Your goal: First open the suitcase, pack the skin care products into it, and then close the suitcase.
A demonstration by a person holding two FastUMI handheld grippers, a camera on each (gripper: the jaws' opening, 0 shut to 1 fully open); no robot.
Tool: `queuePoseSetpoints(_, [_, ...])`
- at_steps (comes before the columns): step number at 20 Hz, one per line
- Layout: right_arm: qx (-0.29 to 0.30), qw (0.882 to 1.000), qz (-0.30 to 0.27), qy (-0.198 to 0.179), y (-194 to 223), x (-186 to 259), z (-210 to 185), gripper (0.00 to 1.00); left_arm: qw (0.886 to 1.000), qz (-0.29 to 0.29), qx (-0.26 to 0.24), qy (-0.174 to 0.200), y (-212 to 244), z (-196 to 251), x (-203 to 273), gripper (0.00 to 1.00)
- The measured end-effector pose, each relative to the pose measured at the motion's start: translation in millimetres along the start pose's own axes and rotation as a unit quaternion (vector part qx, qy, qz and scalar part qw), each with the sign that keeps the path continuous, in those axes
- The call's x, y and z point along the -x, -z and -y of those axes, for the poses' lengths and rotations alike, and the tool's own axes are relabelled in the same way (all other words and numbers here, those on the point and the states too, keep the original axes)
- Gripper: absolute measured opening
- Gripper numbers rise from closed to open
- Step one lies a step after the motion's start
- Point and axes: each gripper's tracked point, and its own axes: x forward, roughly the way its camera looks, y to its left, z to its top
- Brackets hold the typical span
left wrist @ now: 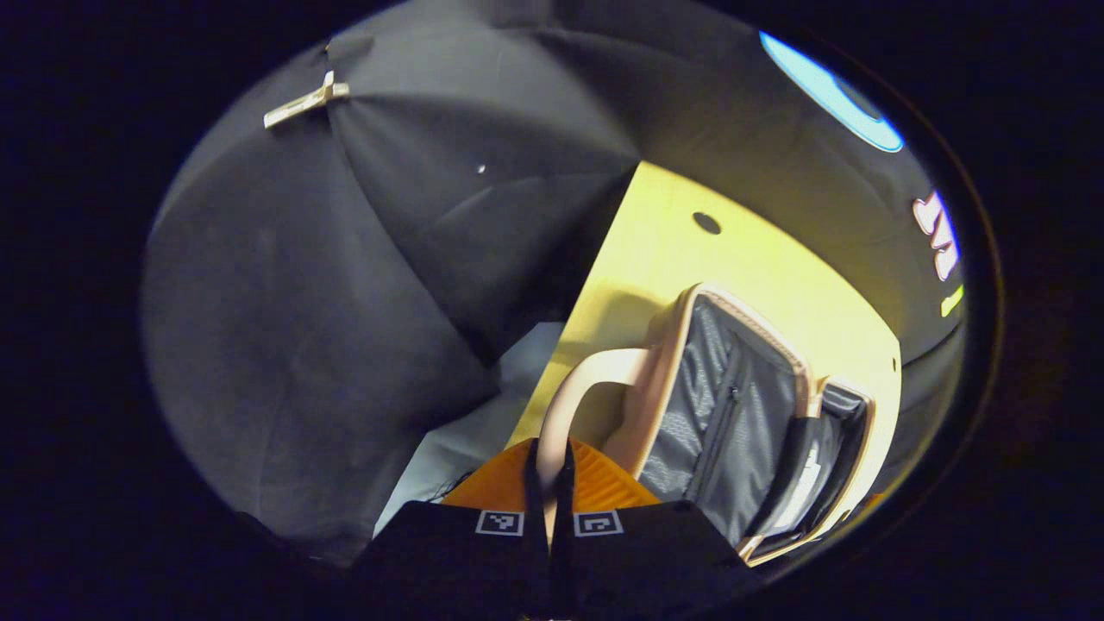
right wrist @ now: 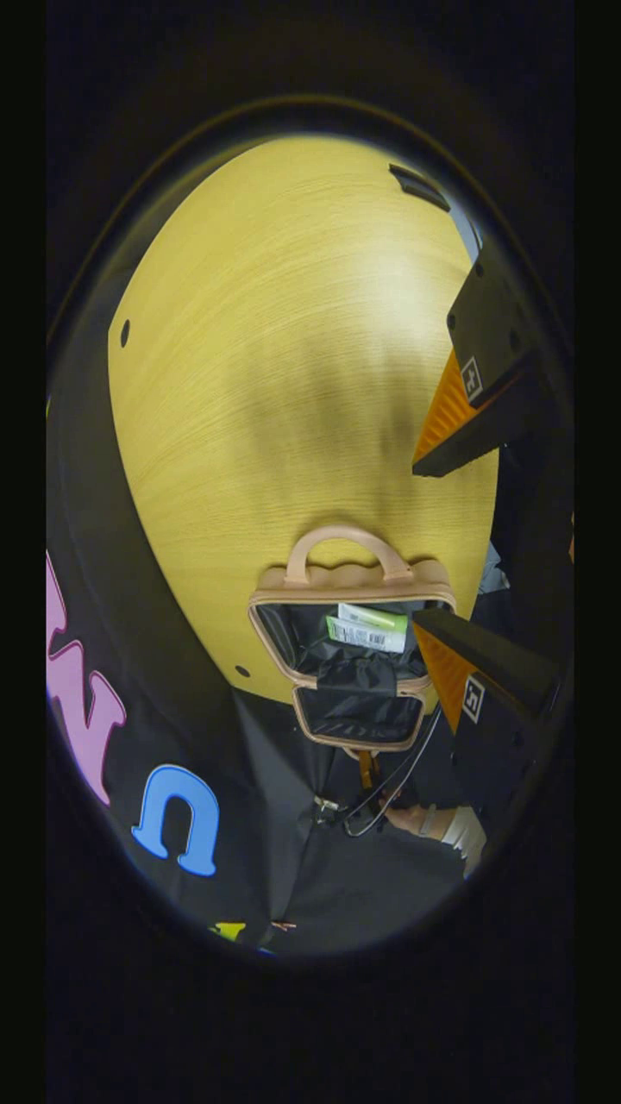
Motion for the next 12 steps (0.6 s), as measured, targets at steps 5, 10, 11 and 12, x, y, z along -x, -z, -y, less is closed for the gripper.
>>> queuePoseSetpoints(5, [0.037,0.999,0.006,-0.03,-5.5,16.5,-5.1,0.97,0.995,0.068,-0.061,0.031,-36.5,66.9,93.0,0.06])
queuePoseSetpoints(10, [0.078,0.996,0.013,-0.042,-1.2,48.9,15.9,0.98,0.977,0.125,-0.132,0.108,-36.2,203.1,195.1,0.06])
queuePoseSetpoints(11, [0.087,0.995,0.017,-0.041,0.3,57.9,23.5,0.97,0.972,0.131,-0.141,0.133,-28.8,235.4,206.5,0.06])
queuePoseSetpoints(12, [0.095,0.994,0.021,-0.039,1.3,67.6,31.4,0.97,0.966,0.133,-0.15,0.164,-18.4,273.1,215.7,0.06])
